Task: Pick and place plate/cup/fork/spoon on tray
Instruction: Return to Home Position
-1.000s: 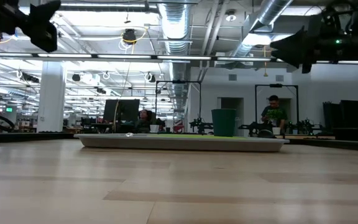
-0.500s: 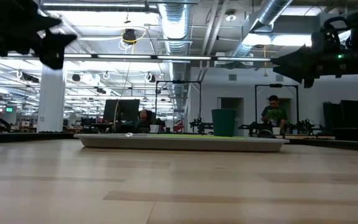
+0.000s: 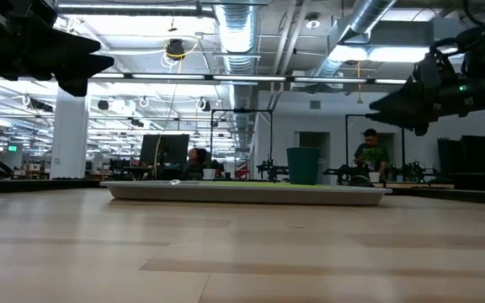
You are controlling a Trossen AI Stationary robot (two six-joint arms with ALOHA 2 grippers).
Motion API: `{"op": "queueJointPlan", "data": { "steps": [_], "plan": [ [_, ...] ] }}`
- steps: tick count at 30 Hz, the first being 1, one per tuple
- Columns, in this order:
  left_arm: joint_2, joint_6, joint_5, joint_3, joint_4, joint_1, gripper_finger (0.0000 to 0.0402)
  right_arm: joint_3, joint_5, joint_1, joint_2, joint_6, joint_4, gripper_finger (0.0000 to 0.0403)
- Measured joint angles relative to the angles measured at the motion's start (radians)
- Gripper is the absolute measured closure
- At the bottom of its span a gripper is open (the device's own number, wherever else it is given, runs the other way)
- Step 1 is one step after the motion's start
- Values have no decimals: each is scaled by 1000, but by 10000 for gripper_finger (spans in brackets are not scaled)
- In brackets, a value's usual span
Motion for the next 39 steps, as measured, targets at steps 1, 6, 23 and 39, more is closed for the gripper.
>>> {"op": "queueJointPlan", "data": {
  "steps": [1, 6, 23, 39],
  "plan": [
    [0, 20, -18, 0, -1, 0, 214, 0, 0, 0, 0, 0, -23, 170],
    [0, 19, -61, 0, -8, 0, 214, 0, 0, -1, 0, 0, -141, 170],
    [0, -167, -59, 0, -7, 0, 214, -1, 4, -1, 1, 3, -317, 170],
    [0, -145, -57, 0, -7, 0, 214, -1, 3, -1, 1, 2, -324, 170]
  ]
}}
